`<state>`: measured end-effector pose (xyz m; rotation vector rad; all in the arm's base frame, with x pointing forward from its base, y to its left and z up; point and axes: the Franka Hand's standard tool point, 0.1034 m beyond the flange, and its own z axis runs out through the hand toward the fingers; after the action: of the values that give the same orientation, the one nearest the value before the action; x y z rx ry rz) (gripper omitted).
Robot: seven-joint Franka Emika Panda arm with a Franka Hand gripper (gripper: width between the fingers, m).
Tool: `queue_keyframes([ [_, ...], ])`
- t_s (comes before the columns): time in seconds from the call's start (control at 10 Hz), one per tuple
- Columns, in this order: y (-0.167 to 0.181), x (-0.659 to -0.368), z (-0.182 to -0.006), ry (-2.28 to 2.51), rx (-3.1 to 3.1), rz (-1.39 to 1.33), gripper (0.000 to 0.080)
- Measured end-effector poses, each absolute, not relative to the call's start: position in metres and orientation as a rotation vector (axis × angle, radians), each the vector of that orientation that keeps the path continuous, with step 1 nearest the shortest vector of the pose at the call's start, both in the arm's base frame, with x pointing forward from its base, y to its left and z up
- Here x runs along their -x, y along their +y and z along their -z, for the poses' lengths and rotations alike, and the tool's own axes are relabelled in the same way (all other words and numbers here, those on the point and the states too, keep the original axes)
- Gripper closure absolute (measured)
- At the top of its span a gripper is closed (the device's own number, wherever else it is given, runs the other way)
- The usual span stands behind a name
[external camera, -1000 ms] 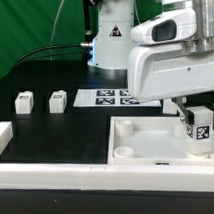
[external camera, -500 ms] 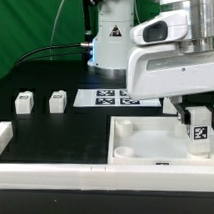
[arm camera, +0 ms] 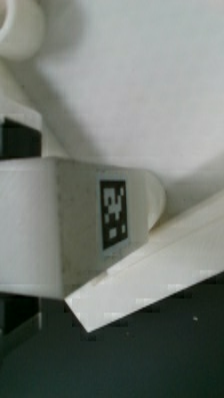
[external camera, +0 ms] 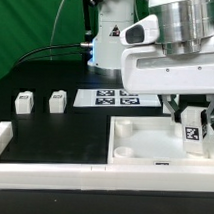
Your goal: Assemble one leg
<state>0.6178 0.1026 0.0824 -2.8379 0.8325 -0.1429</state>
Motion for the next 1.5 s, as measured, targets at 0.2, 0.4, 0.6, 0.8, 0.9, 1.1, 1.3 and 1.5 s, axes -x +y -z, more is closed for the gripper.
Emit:
queue_keyframes([
  [0.2,0.0999,-0.6181,-0.0822,1.219,2.675,0.101,0.0505],
  [0.4,0.1005,-0.6175,-0.0817,1.551,2.475,0.050,0.0504],
  [0.6,0.1018,-0.6168,-0.0816,1.794,2.291,0.007,0.0504],
  [0.8,0.1034,-0.6164,-0.0813,1.971,2.125,-0.034,0.0504],
  [0.9,0.1045,-0.6164,-0.0816,1.983,2.111,-0.036,0.0504],
  [1.1,0.1047,-0.6163,-0.0813,1.939,2.152,-0.030,0.0424],
  [1.3,0.1049,-0.6163,-0.0813,1.867,2.214,-0.018,0.0244],
  [1.5,0.1053,-0.6163,-0.0815,1.654,2.382,0.015,0.0169],
])
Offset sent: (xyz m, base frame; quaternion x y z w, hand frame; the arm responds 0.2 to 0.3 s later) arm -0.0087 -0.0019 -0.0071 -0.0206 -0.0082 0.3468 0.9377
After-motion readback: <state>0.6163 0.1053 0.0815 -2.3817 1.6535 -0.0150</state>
